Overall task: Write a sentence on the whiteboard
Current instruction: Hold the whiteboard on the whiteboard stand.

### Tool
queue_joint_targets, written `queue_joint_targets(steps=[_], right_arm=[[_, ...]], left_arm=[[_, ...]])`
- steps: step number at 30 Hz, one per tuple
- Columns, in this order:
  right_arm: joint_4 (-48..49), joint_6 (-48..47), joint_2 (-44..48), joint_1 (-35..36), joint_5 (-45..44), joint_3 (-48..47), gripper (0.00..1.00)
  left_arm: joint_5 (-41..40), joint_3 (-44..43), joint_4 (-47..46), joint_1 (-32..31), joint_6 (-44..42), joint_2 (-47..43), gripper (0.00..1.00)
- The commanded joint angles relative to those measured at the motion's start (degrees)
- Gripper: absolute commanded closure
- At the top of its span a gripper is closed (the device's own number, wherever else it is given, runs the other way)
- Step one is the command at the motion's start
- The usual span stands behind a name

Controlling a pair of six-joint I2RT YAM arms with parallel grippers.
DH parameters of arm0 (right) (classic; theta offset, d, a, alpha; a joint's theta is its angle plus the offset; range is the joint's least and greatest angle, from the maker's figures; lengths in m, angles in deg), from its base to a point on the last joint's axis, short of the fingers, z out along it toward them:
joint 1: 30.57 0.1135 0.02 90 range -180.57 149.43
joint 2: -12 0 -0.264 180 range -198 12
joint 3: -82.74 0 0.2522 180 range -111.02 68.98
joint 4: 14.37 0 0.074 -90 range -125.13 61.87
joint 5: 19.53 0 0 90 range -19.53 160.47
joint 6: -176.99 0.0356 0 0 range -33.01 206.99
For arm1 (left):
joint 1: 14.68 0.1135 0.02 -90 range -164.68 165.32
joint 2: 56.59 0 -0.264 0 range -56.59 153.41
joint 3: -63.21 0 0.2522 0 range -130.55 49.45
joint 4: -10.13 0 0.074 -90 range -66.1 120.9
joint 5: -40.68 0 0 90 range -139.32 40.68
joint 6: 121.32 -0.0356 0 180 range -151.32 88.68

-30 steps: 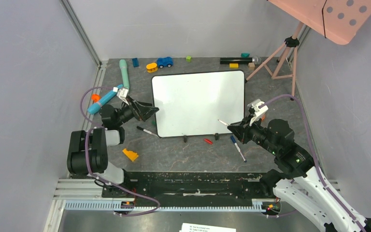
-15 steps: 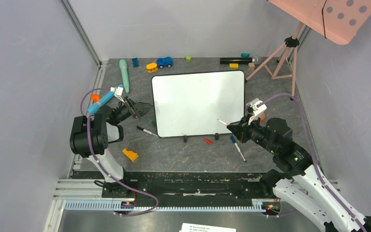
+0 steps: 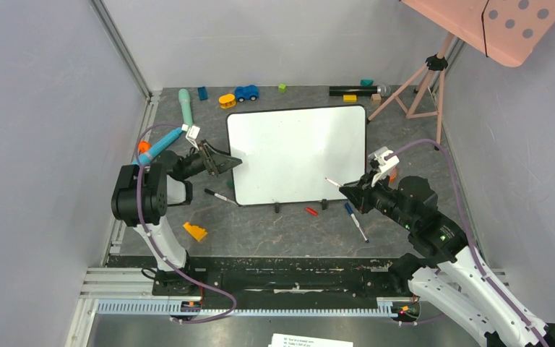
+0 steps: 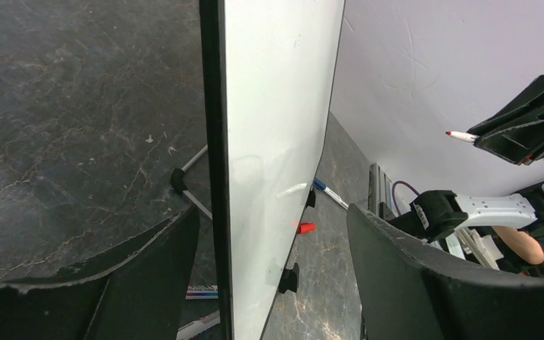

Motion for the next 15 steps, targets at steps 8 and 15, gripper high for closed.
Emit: queue_joint_targets(steps=[8,15], right_arm=[[2.4,1.4,3.1,0.1,-1.1,-0.6,1.00],[1.4,2.6,4.8,0.0,-1.5,-0.3,1.00]], left_arm=[[3.5,-3.2,-5.2,-2.4,0.7,3.0,0.42],[4.4,-4.6,-5.2,-4.2,0.8,5.3,0.59]])
